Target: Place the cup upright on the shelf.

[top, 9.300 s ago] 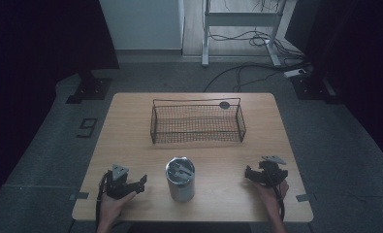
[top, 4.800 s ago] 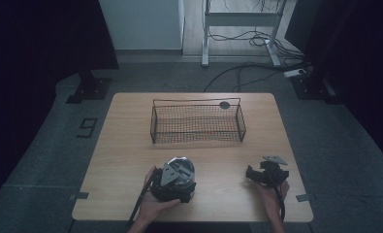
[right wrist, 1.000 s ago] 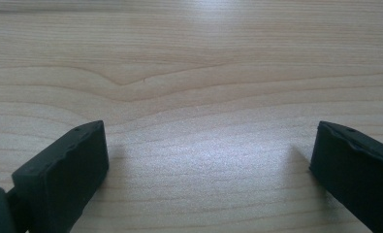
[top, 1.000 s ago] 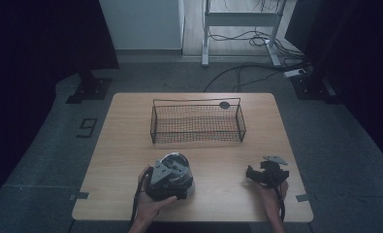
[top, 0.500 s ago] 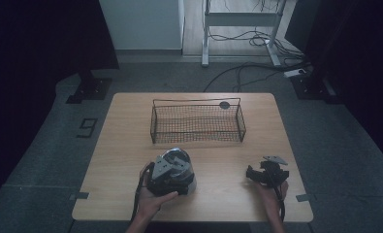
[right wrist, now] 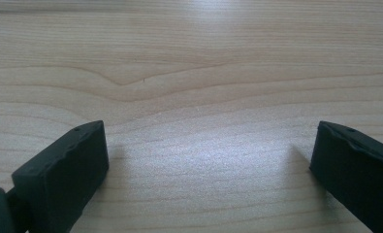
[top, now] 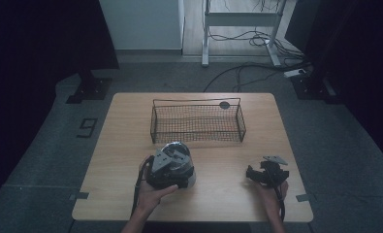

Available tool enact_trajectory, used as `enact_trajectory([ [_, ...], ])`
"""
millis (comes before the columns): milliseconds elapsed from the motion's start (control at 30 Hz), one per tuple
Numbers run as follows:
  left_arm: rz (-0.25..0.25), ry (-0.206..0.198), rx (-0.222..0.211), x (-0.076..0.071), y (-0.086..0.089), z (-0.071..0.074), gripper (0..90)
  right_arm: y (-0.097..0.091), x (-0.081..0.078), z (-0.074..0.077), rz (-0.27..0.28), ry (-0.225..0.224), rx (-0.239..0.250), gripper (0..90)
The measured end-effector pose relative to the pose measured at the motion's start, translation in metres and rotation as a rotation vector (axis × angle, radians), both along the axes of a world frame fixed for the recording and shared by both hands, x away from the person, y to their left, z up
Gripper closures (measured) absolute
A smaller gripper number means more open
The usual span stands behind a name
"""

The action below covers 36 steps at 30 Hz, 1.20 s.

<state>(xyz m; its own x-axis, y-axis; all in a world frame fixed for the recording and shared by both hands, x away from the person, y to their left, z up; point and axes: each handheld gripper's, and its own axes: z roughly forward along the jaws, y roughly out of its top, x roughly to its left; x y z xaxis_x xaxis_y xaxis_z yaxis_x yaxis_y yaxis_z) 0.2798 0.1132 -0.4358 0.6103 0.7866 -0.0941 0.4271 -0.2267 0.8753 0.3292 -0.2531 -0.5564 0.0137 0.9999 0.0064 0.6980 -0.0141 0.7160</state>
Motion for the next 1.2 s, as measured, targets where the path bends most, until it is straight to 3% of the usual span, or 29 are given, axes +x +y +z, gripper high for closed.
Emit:
enact_trajectory([
  [600, 0.029, -0.029, 0.021, 0.022, -0.001, 0.022, 4.2, 0.0, 0.001, 0.0, -0.001, 0.001, 0.0, 0.0],
  [867, 0.046, -0.031, 0.015, 0.04, -0.007, 0.031, 4.2, 0.0, 0.002, 0.0, 0.0, 0.0, -0.001, 0.0],
  [1200, 0.097, -0.041, 0.047, 0.063, -0.014, 0.04, 4.2, -0.001, 0.003, 0.0, 0.007, 0.001, -0.002, 0.0],
])
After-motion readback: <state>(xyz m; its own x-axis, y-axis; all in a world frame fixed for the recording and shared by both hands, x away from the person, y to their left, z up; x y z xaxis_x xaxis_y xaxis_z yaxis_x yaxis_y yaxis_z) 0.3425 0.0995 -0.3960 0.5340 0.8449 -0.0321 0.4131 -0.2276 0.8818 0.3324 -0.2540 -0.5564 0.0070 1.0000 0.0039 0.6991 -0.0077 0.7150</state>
